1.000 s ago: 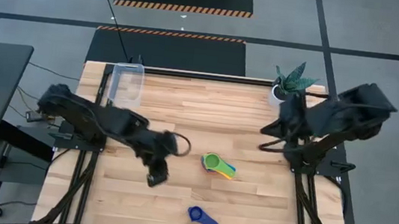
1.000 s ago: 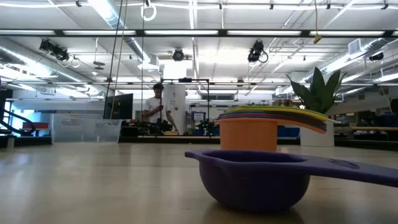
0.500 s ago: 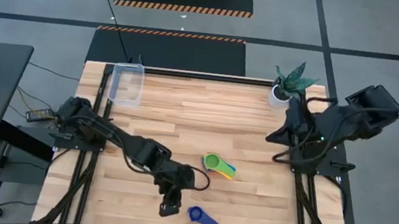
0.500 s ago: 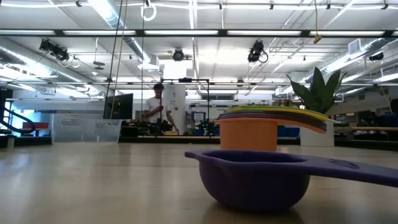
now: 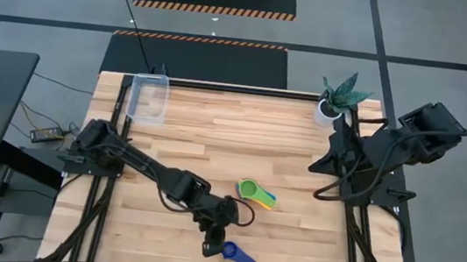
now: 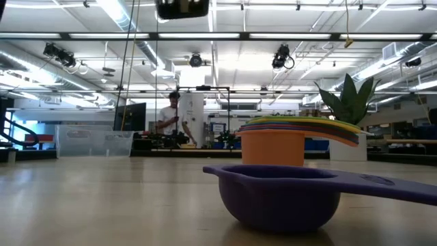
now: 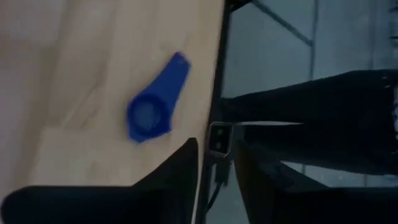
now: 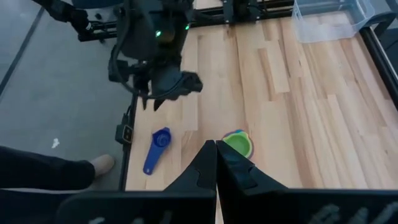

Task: Nest measuring cups in basket
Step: Stack the dark blue measuring cup on top of the green measuring cup

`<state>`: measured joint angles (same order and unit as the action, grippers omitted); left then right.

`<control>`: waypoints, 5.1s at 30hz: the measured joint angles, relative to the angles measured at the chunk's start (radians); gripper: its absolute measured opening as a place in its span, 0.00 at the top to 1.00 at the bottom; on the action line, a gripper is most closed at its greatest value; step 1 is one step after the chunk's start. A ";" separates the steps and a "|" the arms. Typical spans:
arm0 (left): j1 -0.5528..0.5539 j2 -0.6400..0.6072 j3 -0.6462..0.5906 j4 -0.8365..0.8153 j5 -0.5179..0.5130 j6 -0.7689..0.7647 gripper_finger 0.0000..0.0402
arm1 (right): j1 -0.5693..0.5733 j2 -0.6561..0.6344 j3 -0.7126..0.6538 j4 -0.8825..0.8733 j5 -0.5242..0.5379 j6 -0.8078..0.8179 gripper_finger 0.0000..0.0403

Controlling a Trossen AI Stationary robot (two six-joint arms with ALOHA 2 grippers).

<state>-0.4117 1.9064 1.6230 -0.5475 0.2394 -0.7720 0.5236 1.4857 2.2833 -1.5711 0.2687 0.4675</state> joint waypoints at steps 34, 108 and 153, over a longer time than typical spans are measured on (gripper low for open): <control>-0.177 0.234 0.000 0.082 -0.418 0.975 0.67 | 0.000 -0.002 0.000 0.000 0.052 0.000 0.99; 0.246 0.161 0.281 -0.398 -0.188 1.653 0.97 | -0.113 -0.040 0.000 0.001 0.288 -0.044 0.99; 0.306 0.190 0.067 -0.125 -0.180 1.803 0.79 | -0.128 -0.040 0.000 0.000 0.287 -0.049 0.99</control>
<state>-0.1061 2.0968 1.6897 -0.6727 0.0595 1.0313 0.3958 1.4460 2.2837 -1.5711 0.5561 0.4187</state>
